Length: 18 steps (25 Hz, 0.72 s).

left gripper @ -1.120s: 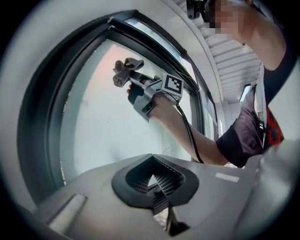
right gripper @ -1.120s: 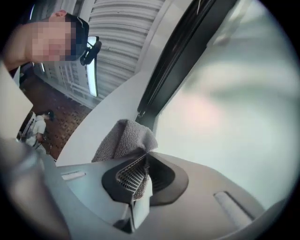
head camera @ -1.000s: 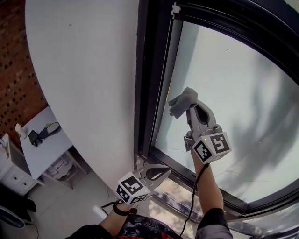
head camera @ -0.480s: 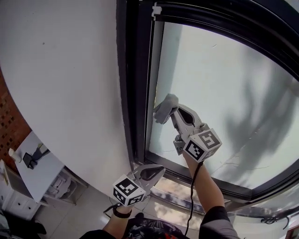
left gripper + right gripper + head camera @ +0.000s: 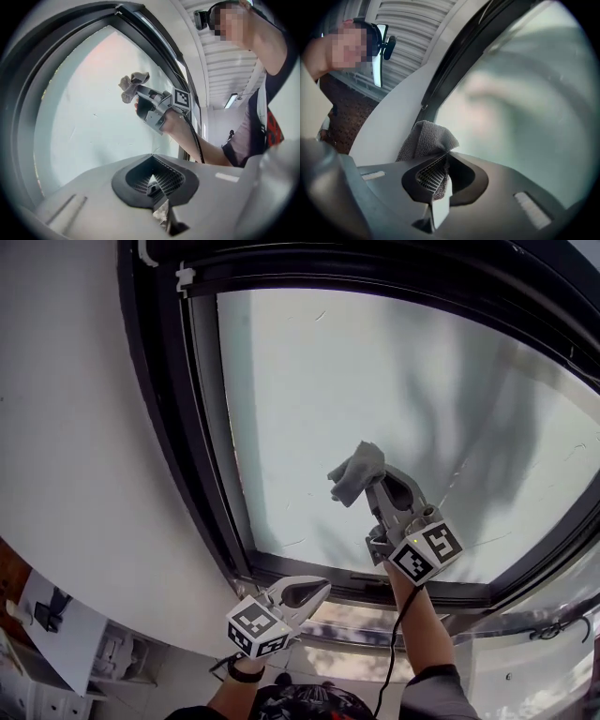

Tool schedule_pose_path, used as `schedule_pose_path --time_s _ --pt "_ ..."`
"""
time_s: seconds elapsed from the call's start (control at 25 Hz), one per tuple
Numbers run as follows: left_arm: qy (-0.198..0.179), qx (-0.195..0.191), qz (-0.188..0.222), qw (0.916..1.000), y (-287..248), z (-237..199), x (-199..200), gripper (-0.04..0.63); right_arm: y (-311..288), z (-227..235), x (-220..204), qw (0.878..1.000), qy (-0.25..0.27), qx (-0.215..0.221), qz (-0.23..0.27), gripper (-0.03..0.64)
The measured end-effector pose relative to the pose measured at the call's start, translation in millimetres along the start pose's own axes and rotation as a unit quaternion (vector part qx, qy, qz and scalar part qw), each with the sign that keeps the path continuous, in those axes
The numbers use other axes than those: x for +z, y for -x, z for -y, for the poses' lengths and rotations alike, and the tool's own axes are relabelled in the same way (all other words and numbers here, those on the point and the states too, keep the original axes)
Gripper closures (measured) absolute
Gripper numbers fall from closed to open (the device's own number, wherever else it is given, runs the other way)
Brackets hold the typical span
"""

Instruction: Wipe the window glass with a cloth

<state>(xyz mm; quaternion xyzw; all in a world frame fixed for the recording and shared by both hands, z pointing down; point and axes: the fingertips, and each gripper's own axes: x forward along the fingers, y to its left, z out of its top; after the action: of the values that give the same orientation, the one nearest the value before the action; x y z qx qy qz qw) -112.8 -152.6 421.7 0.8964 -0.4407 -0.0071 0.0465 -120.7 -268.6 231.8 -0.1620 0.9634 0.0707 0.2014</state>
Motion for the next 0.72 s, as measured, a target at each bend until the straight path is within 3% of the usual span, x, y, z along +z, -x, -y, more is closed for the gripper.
schedule_pose_path --time_s 0.36,0.56,0.72 --pt "-0.010 -0.077 -0.021 0.9968 -72.3 52.4 -4.5 0.594 124.6 107.8 43.9 0.989 0.034 -0.144 0.017 0.603" --pt "-0.014 -0.098 -0.034 0.9945 -105.9 77.1 -10.2 0.594 198.7 159.3 64.2 0.976 0.089 -0.199 0.013 0.601" --pt "-0.018 -0.103 -0.041 0.9936 -126.4 92.2 -10.2 0.594 256.0 198.6 80.8 0.965 0.078 -0.249 0.038 0.601"
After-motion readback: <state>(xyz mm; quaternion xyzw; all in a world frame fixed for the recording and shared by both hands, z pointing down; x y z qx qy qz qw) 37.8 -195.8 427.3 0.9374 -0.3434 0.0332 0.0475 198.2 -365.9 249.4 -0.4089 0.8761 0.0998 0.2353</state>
